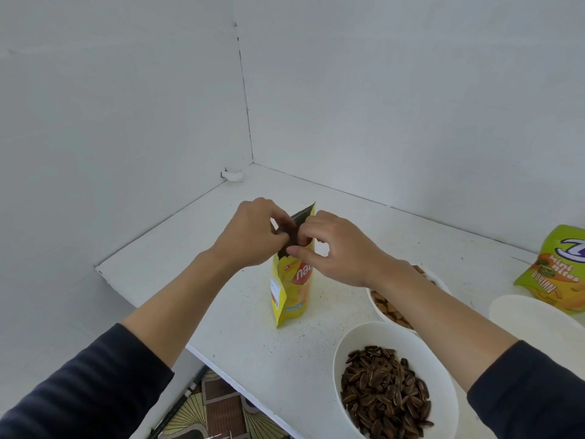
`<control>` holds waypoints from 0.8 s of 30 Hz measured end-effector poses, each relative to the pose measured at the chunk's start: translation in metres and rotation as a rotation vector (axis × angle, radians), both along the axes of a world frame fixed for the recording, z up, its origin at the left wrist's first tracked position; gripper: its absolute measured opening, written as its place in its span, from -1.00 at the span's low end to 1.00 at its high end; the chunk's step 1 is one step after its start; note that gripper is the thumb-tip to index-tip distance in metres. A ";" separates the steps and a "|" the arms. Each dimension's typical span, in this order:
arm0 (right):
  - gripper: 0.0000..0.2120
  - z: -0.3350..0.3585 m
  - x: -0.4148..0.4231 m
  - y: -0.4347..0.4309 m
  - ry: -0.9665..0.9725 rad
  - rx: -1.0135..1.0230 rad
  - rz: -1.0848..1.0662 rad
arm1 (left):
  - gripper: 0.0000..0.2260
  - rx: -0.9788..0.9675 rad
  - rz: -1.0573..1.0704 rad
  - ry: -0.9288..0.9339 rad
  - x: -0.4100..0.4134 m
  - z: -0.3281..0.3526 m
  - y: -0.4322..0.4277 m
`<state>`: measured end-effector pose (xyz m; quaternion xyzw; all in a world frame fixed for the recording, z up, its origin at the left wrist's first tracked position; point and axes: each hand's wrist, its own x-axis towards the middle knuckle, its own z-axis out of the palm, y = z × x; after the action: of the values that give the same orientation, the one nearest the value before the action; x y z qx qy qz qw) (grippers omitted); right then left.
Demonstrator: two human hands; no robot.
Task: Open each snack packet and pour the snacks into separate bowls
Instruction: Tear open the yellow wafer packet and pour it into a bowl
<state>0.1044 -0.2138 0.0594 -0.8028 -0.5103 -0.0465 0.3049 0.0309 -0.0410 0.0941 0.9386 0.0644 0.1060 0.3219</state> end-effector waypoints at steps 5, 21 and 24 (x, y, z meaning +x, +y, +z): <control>-0.59 -0.001 0.004 -0.012 -0.028 0.036 -0.092 | -0.81 0.054 0.114 -0.157 -0.001 -0.014 0.017; -0.84 -0.005 0.016 -0.018 -0.022 -0.065 0.035 | -0.79 -0.032 0.140 -0.054 0.006 -0.002 0.041; -0.82 -0.005 0.015 -0.015 -0.061 -0.104 0.033 | -0.77 -0.049 0.141 -0.049 0.008 -0.006 0.041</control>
<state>0.1192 -0.2288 0.0548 -0.8072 -0.5343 -0.0394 0.2479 0.0385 0.0000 0.0880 0.9208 0.1251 0.1496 0.3379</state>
